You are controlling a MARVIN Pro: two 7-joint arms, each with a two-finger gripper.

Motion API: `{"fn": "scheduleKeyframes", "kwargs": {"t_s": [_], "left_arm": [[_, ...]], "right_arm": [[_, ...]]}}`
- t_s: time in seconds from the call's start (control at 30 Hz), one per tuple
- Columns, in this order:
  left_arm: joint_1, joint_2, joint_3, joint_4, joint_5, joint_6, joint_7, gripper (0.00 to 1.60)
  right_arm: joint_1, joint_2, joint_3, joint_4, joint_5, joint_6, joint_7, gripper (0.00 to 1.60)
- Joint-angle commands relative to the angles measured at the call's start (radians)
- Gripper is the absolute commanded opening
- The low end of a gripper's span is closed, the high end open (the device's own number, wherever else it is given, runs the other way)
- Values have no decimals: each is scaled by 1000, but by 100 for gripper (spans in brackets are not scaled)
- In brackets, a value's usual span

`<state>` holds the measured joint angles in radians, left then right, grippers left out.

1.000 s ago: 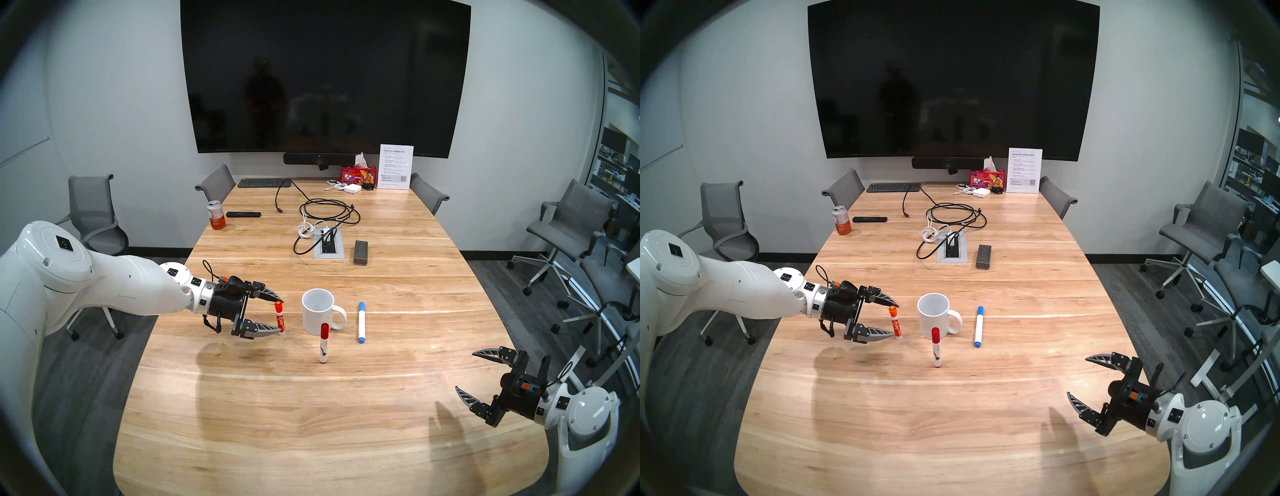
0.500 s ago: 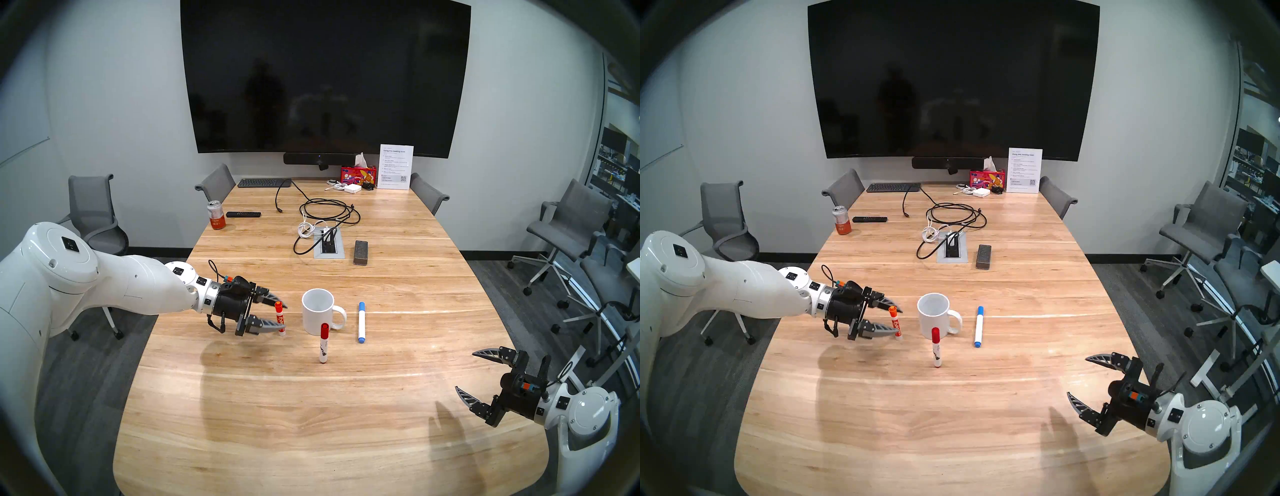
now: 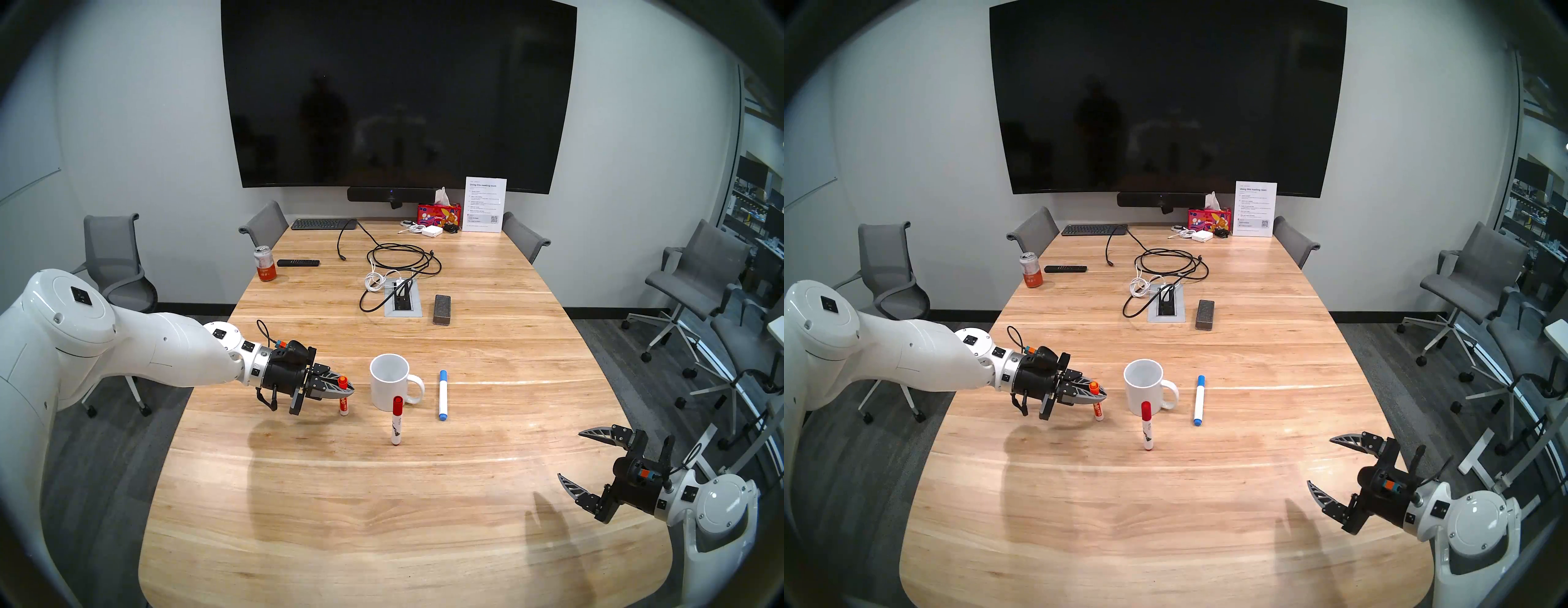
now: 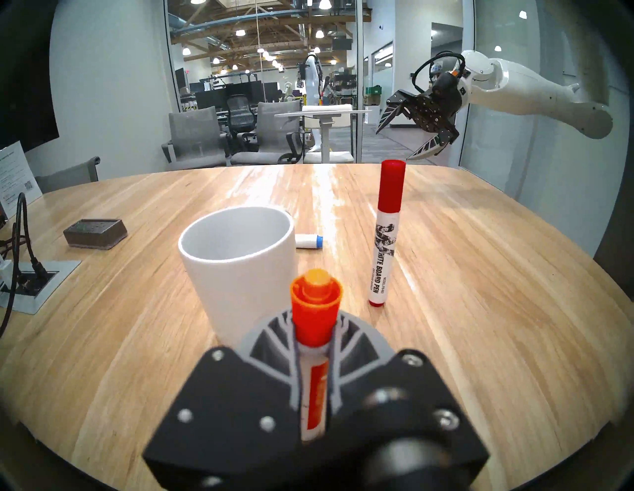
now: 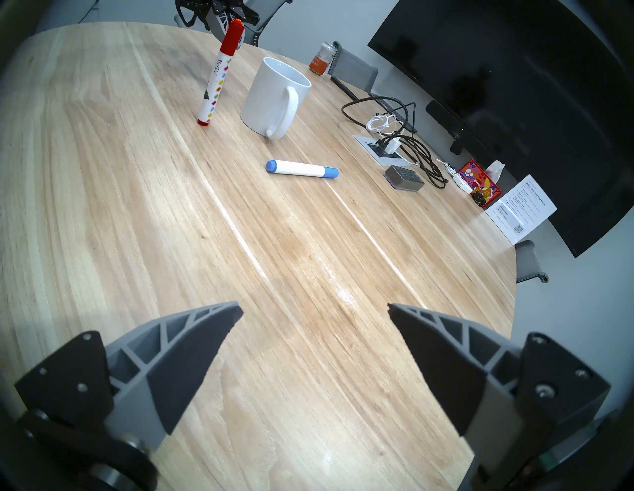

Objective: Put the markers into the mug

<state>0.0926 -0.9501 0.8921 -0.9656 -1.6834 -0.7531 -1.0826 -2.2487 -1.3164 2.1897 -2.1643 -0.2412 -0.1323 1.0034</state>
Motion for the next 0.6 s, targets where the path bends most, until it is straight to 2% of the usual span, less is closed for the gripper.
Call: {"fn": "scheduleKeyframes", "kwargs": {"t_s": [0.0, 0.1, 0.27, 0.57], "left_arm": [[-105, 29, -70, -18, 23, -24, -66, 0], [-132, 42, -82, -42, 43, -19, -66, 0], [-188, 64, -66, -109, 63, 8, -59, 0], [-193, 61, -70, -141, 78, 43, -60, 0]], "right_arm": [[4, 2, -1, -11, 3, -1, 1, 160], [4, 2, -1, -12, 3, -1, 1, 160], [3, 2, 0, -12, 3, 0, 2, 160], [3, 2, 0, -13, 4, 1, 3, 160]]}}
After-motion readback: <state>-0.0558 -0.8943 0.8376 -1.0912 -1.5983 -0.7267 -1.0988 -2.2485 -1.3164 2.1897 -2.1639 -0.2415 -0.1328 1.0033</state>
